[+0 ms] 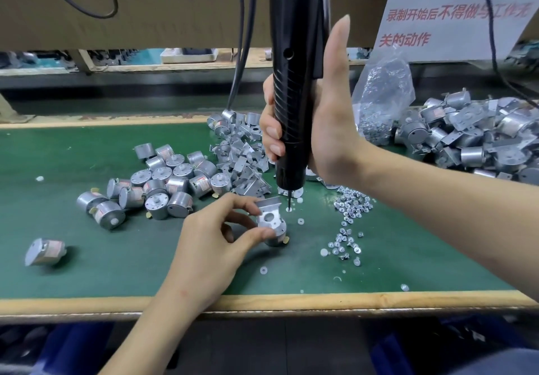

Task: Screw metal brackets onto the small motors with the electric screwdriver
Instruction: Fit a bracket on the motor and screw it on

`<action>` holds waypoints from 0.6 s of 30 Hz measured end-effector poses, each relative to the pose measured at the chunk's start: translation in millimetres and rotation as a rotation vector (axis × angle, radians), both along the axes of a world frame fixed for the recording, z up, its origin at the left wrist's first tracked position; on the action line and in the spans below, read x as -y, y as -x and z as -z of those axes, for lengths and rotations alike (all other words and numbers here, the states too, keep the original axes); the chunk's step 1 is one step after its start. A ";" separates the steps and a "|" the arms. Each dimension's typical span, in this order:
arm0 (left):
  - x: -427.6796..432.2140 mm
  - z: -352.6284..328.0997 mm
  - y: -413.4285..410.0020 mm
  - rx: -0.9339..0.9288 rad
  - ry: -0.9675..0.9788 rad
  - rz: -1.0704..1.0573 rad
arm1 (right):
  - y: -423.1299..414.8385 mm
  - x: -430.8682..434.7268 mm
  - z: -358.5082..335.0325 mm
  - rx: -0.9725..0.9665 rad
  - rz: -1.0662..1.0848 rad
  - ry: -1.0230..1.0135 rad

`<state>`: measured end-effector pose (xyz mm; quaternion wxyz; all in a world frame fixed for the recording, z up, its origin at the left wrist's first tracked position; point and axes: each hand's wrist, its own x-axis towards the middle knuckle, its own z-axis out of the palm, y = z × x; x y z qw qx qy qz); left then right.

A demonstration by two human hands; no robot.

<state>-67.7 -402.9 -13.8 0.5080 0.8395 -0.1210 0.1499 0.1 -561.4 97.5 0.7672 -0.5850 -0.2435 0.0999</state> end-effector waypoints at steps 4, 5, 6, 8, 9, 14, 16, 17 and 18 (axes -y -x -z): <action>0.6 -2.6 3.2 -0.011 -0.056 0.011 | 0.8 -3.4 -1.7 0.015 -0.010 -0.040; 0.9 -3.0 3.3 -0.012 -0.069 0.010 | 1.0 -4.4 -1.8 0.016 -0.009 -0.053; 1.1 -3.1 3.5 -0.014 -0.083 0.010 | 1.4 -5.7 -1.9 0.018 -0.009 -0.063; 1.1 -2.7 2.8 -0.018 -0.114 0.010 | 2.7 -8.6 -1.3 0.024 -0.020 -0.069; 0.4 -2.1 2.1 -0.022 -0.125 0.013 | 3.4 -9.5 -0.2 0.025 -0.035 -0.070; 1.4 -2.0 1.7 0.033 -0.159 0.028 | 7.5 -13.9 5.3 0.014 -0.102 -0.067; 2.1 -1.6 1.6 0.078 -0.180 0.034 | 10.1 -15.3 7.9 -0.008 -0.111 -0.065; 2.3 -1.0 0.8 0.088 -0.191 0.039 | 10.8 -15.5 9.2 -0.018 -0.111 -0.064; 2.5 -0.5 0.3 0.094 -0.206 0.043 | 11.7 -15.9 10.0 -0.028 -0.111 -0.063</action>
